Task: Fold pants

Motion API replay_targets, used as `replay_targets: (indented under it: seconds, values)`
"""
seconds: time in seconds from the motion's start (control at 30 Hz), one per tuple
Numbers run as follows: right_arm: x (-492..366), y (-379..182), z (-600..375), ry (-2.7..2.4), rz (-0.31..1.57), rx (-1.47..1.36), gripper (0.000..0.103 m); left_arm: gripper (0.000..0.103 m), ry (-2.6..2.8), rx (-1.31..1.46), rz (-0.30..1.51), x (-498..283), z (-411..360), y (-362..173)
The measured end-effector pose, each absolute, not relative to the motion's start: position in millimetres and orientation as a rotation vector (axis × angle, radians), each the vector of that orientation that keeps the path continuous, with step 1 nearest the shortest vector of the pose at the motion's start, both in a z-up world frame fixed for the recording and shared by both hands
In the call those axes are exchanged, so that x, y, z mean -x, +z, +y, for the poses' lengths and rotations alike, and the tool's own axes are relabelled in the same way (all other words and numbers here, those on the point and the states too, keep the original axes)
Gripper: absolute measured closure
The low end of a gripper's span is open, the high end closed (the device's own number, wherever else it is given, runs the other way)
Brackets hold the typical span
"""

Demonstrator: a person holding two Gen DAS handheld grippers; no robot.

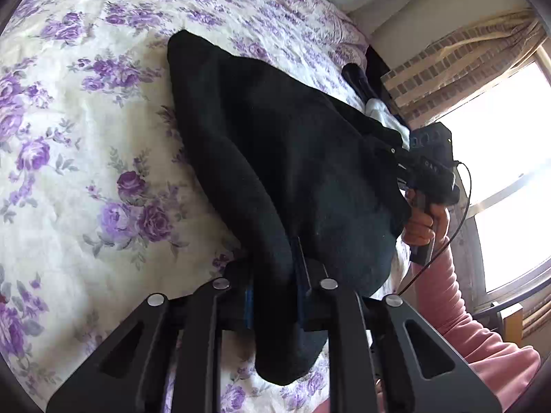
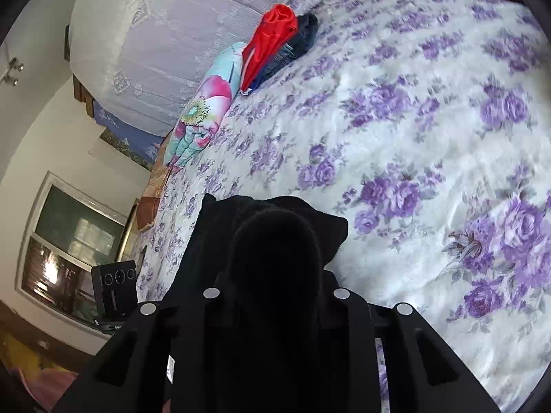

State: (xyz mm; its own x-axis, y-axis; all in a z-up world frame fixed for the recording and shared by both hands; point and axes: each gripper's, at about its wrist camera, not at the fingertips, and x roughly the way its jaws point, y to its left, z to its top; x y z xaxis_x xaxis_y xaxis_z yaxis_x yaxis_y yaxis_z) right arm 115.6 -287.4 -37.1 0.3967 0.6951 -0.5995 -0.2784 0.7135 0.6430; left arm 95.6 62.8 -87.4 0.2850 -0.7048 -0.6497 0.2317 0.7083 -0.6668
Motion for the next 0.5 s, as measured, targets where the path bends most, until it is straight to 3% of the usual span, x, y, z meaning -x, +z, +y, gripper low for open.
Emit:
replay_targets:
  seconds: [0.23, 0.5]
  values:
    - [-107, 26, -249, 0.695, 0.845, -0.326, 0.076, 0.093, -0.655, 0.397, 0.969, -92, 69, -42]
    - [-192, 74, -206, 0.730, 0.729, -0.336, 0.076, 0.093, -0.539, 0.225, 0.789, -141, 103, 27]
